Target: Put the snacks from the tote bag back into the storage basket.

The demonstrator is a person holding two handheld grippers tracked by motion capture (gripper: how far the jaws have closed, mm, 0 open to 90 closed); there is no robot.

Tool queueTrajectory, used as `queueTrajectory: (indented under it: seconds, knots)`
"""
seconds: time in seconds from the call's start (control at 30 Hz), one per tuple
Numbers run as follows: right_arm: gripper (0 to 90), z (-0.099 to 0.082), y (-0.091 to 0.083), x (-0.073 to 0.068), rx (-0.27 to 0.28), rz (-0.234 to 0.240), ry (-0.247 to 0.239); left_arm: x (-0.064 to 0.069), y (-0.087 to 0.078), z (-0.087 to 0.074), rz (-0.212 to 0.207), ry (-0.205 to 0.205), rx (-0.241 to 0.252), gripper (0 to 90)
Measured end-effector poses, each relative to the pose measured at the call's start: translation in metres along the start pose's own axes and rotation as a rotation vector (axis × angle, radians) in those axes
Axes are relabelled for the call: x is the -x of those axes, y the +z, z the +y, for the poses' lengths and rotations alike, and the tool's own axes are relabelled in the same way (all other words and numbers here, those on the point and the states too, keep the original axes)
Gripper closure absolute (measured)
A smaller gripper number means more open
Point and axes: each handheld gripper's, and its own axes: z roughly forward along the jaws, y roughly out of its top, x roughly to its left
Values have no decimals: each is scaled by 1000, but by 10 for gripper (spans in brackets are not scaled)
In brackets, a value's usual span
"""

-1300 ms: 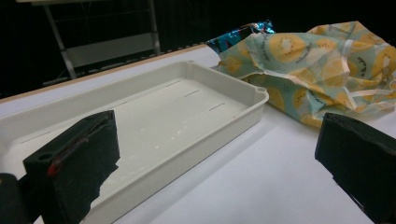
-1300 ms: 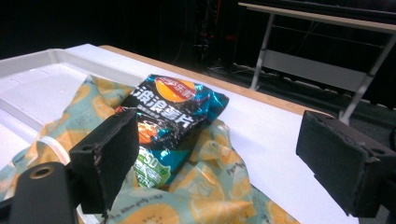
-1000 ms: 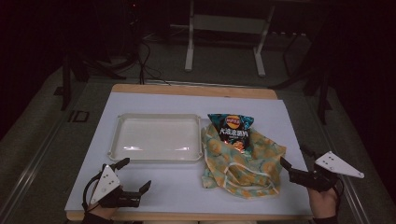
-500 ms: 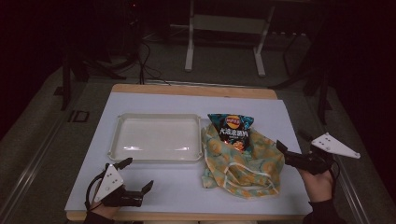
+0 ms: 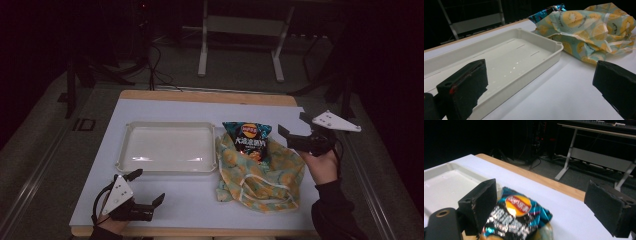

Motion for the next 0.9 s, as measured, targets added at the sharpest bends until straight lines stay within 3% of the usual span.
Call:
queueTrajectory:
  seconds: [0.2,0.47,0.67,0.9]
  knots:
    - [125,2,32,2,3,27,24,0,1,0,-3,1,-5,3]
    - [154,-24,73,11,-62,105,38,0,1,0,-8,9,-11,3]
    - [154,-46,89,20,-125,119,34,1,3,-1,-10,15,-17,3]
    - [154,-59,101,32,-192,113,51,1,3,0,-9,18,-23,3]
